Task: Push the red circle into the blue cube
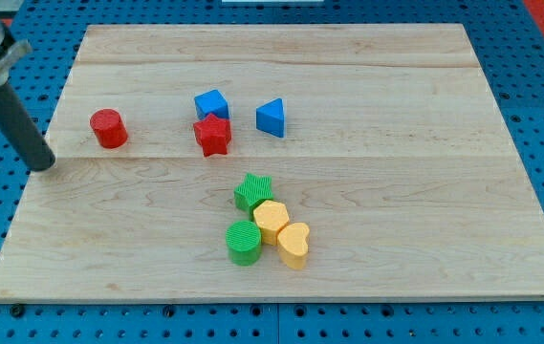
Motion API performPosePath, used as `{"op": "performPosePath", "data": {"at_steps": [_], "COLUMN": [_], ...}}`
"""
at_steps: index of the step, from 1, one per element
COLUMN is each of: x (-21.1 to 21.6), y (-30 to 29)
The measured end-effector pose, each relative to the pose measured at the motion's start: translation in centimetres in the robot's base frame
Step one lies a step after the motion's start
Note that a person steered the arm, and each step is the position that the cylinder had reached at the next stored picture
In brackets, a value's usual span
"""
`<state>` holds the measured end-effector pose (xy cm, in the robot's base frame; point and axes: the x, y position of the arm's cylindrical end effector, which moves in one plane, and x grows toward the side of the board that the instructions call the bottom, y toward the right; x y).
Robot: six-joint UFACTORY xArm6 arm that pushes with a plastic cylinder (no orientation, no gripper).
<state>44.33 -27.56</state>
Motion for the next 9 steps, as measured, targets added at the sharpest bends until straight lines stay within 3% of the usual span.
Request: {"op": "performPosePath", "data": {"at_steps": [1, 3, 4, 5, 6, 7, 8, 9], "x": [-3.0, -2.9, -4.6, -5.6, -5.6, -6.0, -1.2, 3.7], "y": [2.2, 13.6, 9.4, 12.5, 20.5, 17.9, 16.6, 20.5]}}
